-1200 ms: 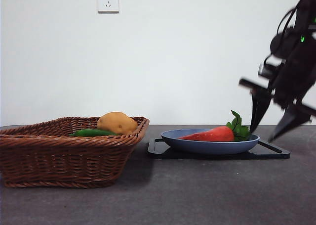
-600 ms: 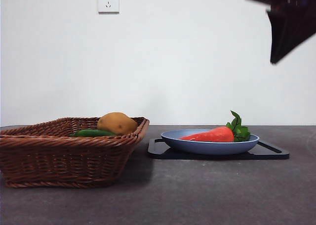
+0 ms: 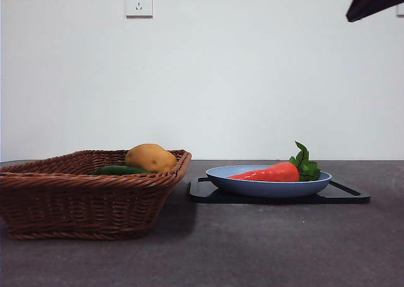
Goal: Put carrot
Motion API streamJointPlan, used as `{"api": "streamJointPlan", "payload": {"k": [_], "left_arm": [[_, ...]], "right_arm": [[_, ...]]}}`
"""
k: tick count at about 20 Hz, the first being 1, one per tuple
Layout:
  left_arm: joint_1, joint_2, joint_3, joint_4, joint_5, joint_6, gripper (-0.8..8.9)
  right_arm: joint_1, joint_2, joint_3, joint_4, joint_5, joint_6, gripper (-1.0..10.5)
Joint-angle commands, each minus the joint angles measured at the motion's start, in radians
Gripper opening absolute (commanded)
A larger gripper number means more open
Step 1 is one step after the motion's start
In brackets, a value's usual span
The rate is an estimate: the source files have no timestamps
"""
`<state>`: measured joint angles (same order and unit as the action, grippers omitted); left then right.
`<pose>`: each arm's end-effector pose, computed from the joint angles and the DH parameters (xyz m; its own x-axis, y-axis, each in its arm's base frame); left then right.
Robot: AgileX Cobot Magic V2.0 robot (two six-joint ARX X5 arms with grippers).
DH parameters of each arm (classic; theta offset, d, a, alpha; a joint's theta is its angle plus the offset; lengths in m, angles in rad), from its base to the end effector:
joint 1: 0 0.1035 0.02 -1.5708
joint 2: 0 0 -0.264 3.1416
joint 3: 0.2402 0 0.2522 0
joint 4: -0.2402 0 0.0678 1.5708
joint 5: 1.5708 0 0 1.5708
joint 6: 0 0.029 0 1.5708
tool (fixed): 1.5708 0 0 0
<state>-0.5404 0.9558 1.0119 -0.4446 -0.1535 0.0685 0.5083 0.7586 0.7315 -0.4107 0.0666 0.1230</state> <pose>0.1722 -0.0982 0.3562 0.8629 -0.3394 -0.3743 0.4084 0.9047 0.1211 0.1429 0.0774 0.2974 0.8218 0.3817 -0.4230 -0.3842 0.9195 0.0831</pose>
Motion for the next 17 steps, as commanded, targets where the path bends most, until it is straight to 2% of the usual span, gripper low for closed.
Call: {"api": "streamJointPlan", "payload": {"k": [1, 4, 7, 9, 17], "left_arm": [[-0.003, -0.143, -0.129, 0.034, 0.003, -0.008, 0.06], [-0.003, -0.327, -0.292, 0.060, 0.002, -0.063, 0.06], [-0.003, -0.473, -0.406, 0.108, 0.015, -0.088, 0.06], [-0.003, -0.503, -0.406, 0.056, 0.034, -0.128, 0.08], [-0.003, -0.496, -0.406, 0.062, 0.026, -0.126, 0.08]], "right_arm": [[0.034, -0.093, -0.118, 0.069, 0.071, 0.011, 0.0], [0.061, -0.230, -0.272, 0.174, 0.101, 0.011, 0.0], [0.062, -0.270, -0.318, 0.190, 0.101, 0.011, 0.0], [0.061, -0.268, -0.318, 0.197, 0.100, 0.011, 0.0], [0.062, -0.268, -0.318, 0.197, 0.098, 0.011, 0.0]]}}
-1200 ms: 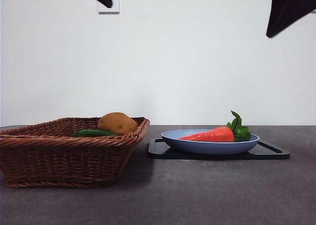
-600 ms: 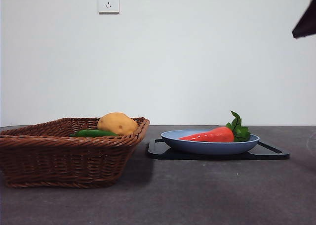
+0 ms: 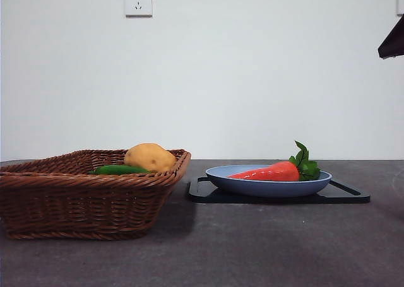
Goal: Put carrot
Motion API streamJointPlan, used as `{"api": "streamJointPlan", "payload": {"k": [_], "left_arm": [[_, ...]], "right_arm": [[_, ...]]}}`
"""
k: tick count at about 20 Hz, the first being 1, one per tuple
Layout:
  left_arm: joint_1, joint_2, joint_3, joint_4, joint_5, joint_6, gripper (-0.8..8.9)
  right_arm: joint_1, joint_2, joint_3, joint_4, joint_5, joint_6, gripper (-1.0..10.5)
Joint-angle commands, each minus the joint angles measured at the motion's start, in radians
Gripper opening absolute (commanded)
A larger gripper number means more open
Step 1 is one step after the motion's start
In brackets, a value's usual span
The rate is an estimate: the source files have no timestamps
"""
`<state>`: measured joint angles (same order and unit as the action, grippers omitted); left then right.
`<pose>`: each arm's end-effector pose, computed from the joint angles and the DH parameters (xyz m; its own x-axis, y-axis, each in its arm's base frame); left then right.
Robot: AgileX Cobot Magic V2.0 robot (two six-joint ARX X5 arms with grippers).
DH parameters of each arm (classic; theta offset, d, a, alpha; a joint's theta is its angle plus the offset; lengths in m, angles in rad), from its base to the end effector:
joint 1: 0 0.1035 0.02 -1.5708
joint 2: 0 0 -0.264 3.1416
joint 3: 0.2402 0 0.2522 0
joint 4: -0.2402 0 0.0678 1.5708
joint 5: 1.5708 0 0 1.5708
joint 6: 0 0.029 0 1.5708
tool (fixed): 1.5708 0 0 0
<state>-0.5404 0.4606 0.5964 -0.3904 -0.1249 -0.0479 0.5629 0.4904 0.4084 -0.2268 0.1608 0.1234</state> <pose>0.0975 -0.0543 0.2891 0.8875 -0.3872 -0.2499 0.3963 0.9180 -0.0150 0.1108 0.0644 0.2383 0.8808 0.3664 -0.3000 -0.3631 0.9292 0.0690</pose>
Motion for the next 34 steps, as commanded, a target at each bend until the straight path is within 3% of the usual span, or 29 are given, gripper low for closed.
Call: {"api": "streamJointPlan", "payload": {"k": [1, 3, 5, 11, 15, 17, 21, 25, 34], "left_arm": [[-0.003, -0.001, 0.009, 0.009, -0.003, -0.009, 0.08], [0.000, -0.044, 0.007, -0.013, -0.012, 0.013, 0.08], [0.045, -0.140, 0.002, -0.064, -0.031, 0.122, 0.08], [0.371, -0.406, -0.259, 0.087, -0.025, 0.125, 0.08], [0.494, -0.454, -0.437, 0.163, 0.058, 0.091, 0.08], [0.520, -0.455, -0.507, 0.201, 0.106, 0.088, 0.08], [0.535, -0.460, -0.589, 0.221, 0.107, 0.065, 0.08], [0.535, -0.460, -0.590, 0.211, 0.107, 0.028, 0.08], [0.535, -0.459, -0.590, 0.212, 0.104, 0.029, 0.08]], "right_arm": [[0.007, 0.000, 0.005, 0.013, 0.004, 0.010, 0.0], [0.007, 0.000, 0.005, 0.013, 0.004, 0.010, 0.0], [0.007, 0.000, 0.005, 0.013, 0.003, 0.010, 0.0], [0.007, 0.000, 0.005, 0.013, 0.003, 0.010, 0.0], [0.007, 0.000, 0.005, 0.013, 0.003, 0.010, 0.0], [0.007, 0.000, 0.005, 0.013, 0.003, 0.010, 0.0], [0.007, 0.000, 0.005, 0.013, 0.004, 0.010, 0.0], [0.007, 0.000, 0.005, 0.013, 0.004, 0.010, 0.0], [0.007, 0.000, 0.005, 0.013, 0.004, 0.010, 0.0]]}}
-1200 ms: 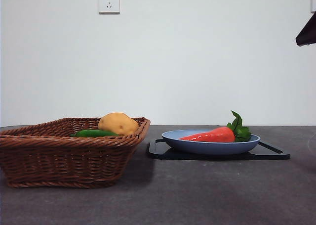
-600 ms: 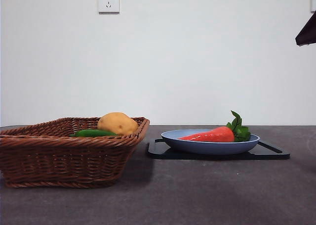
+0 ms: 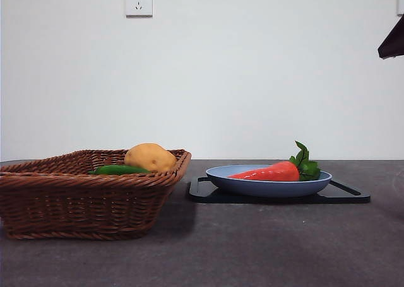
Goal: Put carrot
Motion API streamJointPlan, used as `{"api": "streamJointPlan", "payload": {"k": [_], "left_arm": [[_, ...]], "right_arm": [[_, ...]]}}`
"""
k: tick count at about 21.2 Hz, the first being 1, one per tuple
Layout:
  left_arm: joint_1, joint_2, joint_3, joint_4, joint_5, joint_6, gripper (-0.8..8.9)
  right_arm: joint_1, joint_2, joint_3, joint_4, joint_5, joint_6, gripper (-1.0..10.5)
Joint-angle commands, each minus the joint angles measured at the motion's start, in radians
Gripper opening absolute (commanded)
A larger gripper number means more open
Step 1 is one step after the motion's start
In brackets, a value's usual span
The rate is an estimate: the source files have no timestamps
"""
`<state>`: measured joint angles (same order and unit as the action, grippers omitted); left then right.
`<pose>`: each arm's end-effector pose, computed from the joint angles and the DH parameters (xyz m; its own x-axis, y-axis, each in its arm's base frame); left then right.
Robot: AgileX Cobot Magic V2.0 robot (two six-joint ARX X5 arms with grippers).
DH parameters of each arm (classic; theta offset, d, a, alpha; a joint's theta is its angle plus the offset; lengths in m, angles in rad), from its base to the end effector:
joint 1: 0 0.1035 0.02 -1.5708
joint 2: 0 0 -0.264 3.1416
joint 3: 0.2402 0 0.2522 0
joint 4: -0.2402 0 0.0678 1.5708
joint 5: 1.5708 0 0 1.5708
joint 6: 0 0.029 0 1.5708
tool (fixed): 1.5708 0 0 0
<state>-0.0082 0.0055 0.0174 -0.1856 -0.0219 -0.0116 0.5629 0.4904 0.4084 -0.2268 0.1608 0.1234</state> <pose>0.0956 -0.0001 0.1511 0.9849 0.0138 -0.1728 -0.0154 0.9999 -0.0076 0.1108 0.0644 0.2383 0.8808 0.3664 -0.3000 -0.3631 0.9292 0.0690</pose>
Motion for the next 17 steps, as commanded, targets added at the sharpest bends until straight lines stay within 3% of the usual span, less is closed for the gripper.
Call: {"api": "streamJointPlan", "payload": {"k": [1, 7, 11, 14, 17], "left_arm": [[0.003, -0.004, -0.011, 0.007, 0.000, -0.008, 0.08], [0.003, -0.004, -0.011, 0.007, 0.001, -0.008, 0.08], [0.003, -0.004, -0.011, 0.007, 0.001, -0.008, 0.08], [0.003, -0.004, -0.011, 0.007, 0.001, -0.008, 0.08], [0.003, -0.004, -0.011, 0.008, 0.000, -0.008, 0.08]], "right_arm": [[0.007, 0.000, 0.005, 0.013, 0.004, 0.010, 0.0], [0.007, 0.000, 0.005, 0.012, 0.004, 0.006, 0.0], [-0.044, -0.078, -0.011, -0.004, 0.021, -0.124, 0.0], [-0.220, -0.220, -0.104, 0.047, -0.200, -0.124, 0.0], [-0.384, -0.335, -0.203, 0.056, -0.295, -0.124, 0.0]]}}
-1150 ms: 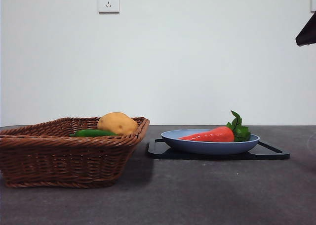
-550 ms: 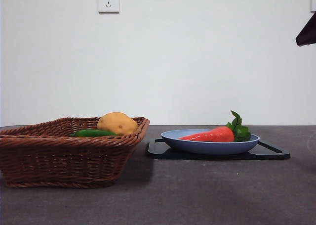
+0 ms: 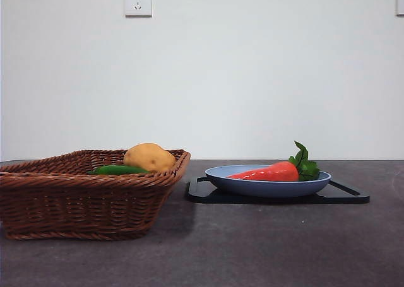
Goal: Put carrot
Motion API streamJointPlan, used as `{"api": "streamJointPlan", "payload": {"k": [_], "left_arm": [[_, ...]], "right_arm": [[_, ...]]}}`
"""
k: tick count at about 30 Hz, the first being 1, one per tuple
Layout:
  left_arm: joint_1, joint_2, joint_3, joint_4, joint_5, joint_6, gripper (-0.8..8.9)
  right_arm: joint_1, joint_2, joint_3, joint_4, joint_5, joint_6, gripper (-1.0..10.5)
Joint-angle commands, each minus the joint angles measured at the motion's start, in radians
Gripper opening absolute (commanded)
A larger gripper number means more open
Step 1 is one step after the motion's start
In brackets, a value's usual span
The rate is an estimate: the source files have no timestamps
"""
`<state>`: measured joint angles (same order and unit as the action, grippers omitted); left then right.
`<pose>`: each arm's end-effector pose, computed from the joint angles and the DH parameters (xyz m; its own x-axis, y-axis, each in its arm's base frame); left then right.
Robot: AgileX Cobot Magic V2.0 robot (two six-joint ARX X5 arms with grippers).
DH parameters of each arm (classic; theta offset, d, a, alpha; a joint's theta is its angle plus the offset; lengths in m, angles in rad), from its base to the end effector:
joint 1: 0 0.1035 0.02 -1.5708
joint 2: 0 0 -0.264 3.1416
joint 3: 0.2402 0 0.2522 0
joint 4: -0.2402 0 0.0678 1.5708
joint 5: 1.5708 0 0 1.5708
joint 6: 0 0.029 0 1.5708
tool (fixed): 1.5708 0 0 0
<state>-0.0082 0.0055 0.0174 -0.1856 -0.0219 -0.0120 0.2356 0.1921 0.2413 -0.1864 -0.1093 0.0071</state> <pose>0.0956 -0.0001 0.1511 0.9849 0.0138 -0.1728 -0.0154 0.9998 -0.0080 0.0948 0.0260 0.2127 0.9320 0.3359 -0.1359 -0.3362 0.9416 0.0220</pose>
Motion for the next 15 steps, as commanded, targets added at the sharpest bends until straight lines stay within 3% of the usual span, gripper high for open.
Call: {"api": "streamJointPlan", "payload": {"k": [1, 7, 15], "left_arm": [[0.003, -0.004, -0.011, 0.008, 0.000, -0.007, 0.08], [0.003, -0.004, -0.011, 0.008, 0.001, -0.007, 0.08], [0.003, -0.004, -0.011, 0.010, 0.000, -0.007, 0.08]], "right_arm": [[-0.101, -0.072, -0.077, 0.032, -0.023, -0.004, 0.0], [-0.182, -0.154, -0.187, 0.049, -0.023, -0.004, 0.0], [-0.210, -0.193, -0.233, 0.022, -0.014, -0.005, 0.0]]}}
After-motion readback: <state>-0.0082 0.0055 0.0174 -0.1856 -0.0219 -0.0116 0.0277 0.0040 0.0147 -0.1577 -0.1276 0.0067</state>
